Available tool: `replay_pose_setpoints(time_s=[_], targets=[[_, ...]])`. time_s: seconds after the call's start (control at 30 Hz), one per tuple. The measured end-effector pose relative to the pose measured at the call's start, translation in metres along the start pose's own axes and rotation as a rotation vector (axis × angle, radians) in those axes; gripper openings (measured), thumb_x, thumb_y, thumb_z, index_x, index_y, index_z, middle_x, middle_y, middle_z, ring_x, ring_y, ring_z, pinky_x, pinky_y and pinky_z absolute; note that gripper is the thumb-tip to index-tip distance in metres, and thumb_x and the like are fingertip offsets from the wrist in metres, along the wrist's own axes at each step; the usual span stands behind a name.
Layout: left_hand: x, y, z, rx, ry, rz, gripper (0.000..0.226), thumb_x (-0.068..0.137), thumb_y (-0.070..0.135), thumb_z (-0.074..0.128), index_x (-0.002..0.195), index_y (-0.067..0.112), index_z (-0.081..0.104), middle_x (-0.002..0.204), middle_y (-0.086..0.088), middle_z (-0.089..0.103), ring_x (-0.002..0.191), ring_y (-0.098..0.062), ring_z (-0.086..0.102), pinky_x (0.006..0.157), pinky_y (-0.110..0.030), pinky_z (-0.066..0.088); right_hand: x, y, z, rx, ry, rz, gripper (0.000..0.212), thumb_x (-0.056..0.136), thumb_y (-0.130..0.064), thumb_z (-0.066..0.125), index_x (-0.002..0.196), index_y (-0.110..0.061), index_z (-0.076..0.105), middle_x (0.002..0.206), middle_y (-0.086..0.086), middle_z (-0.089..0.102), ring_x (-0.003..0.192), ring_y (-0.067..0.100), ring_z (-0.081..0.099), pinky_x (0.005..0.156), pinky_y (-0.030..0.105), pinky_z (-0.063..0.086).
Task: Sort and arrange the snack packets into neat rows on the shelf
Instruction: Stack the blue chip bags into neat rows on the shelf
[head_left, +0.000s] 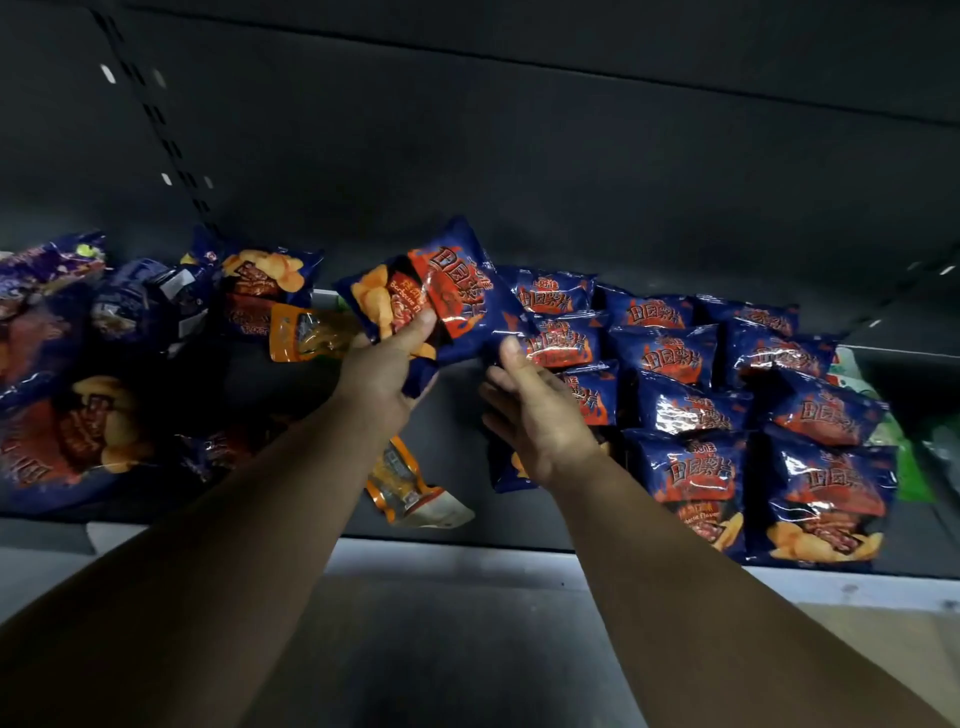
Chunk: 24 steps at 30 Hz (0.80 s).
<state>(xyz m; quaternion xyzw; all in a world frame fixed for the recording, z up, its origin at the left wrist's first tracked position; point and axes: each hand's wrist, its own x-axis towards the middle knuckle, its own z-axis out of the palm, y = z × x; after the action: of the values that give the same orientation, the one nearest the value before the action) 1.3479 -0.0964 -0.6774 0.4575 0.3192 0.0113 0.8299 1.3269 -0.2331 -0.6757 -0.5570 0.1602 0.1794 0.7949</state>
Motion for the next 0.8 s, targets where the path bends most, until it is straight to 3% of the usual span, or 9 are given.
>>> replay_pose_setpoints(time_s=[0.07,0.13,0.27,0.37,0.47,0.6,0.67,0.73,0.8], targets=[[-0.005,-0.009,0.009,-0.04,-0.026,-0.027,0.041,0.08,0.018,0.073,0.116,0.021,0.053,0.105,-0.003,0.065,0.088,-0.019,0.064,0.063,-0.03,0.053,-0.002,0.0,0.001,0.027,-0.022,0.008,0.03,0.084,-0.033,0.065,0.098,-0.007,0.059,0.101,0.007,0.069,0.105,0.017,0.062,0.087,0.031,0.049],[-0.011,-0.021,0.018,-0.047,-0.073,-0.042,0.035,0.08,0.013,0.073,0.11,0.023,0.057,0.099,-0.003,0.069,0.084,-0.02,0.067,0.061,-0.03,0.054,-0.001,-0.003,0.003,0.081,-0.012,-0.013,0.018,0.085,-0.028,0.067,0.091,-0.014,0.058,0.089,0.002,0.069,0.088,0.015,0.067,0.085,0.032,0.053],[-0.018,-0.043,0.025,-0.012,-0.153,-0.043,0.029,0.08,0.007,0.071,0.098,0.026,0.059,0.097,-0.002,0.069,0.092,-0.024,0.067,0.074,-0.037,0.054,0.001,-0.009,0.001,0.199,0.125,-0.053,0.024,0.079,-0.015,0.074,0.096,-0.01,0.058,0.096,0.008,0.07,0.09,0.024,0.069,0.081,0.039,0.056],[-0.019,-0.052,0.022,0.038,-0.204,-0.039,0.044,0.079,0.006,0.071,0.118,0.02,0.057,0.111,-0.006,0.068,0.101,-0.027,0.066,0.076,-0.038,0.054,0.0,-0.008,-0.006,0.216,0.191,-0.038,0.032,0.078,-0.013,0.076,0.104,-0.007,0.057,0.101,0.012,0.069,0.088,0.026,0.069,0.072,0.037,0.057],[-0.021,-0.053,0.018,0.087,-0.221,0.007,0.048,0.08,0.004,0.07,0.123,0.018,0.055,0.115,-0.006,0.066,0.103,-0.025,0.064,0.079,-0.038,0.054,-0.002,-0.006,-0.009,0.184,0.197,-0.071,0.016,0.081,-0.01,0.073,0.089,-0.01,0.059,0.09,0.007,0.069,0.08,0.021,0.067,0.07,0.033,0.056],[-0.018,-0.048,0.009,0.316,-0.242,0.186,0.051,0.075,0.008,0.076,0.117,0.024,0.052,0.116,-0.003,0.065,0.108,-0.022,0.062,0.095,-0.045,0.049,-0.001,-0.007,-0.009,0.14,0.191,-0.095,0.016,0.082,-0.013,0.072,0.082,-0.014,0.056,0.083,0.001,0.066,0.075,0.016,0.064,0.065,0.028,0.054],[-0.02,-0.043,0.004,0.493,-0.254,0.233,0.051,0.075,0.015,0.078,0.115,0.026,0.048,0.115,0.001,0.064,0.104,-0.02,0.062,0.082,-0.039,0.054,0.0,-0.006,-0.009,0.111,0.185,-0.076,0.015,0.082,-0.015,0.073,0.088,-0.011,0.06,0.091,0.006,0.069,0.076,0.017,0.066,0.063,0.027,0.055],[-0.02,-0.034,-0.003,0.702,-0.288,0.202,0.043,0.078,0.027,0.075,0.11,0.027,0.047,0.107,0.004,0.063,0.085,-0.016,0.062,0.061,-0.028,0.048,0.002,-0.007,-0.009,0.086,0.201,-0.063,0.026,0.08,-0.016,0.075,0.099,-0.005,0.061,0.093,0.009,0.07,0.077,0.02,0.068,0.059,0.029,0.056],[-0.019,-0.021,-0.013,0.695,-0.326,0.089,0.033,0.08,0.041,0.068,0.103,0.028,0.049,0.107,0.001,0.064,0.073,-0.013,0.059,0.061,-0.025,0.043,0.004,-0.01,-0.012,0.053,0.177,-0.096,0.021,0.082,-0.015,0.073,0.096,-0.004,0.063,0.086,0.008,0.07,0.07,0.018,0.069,0.056,0.027,0.057]])
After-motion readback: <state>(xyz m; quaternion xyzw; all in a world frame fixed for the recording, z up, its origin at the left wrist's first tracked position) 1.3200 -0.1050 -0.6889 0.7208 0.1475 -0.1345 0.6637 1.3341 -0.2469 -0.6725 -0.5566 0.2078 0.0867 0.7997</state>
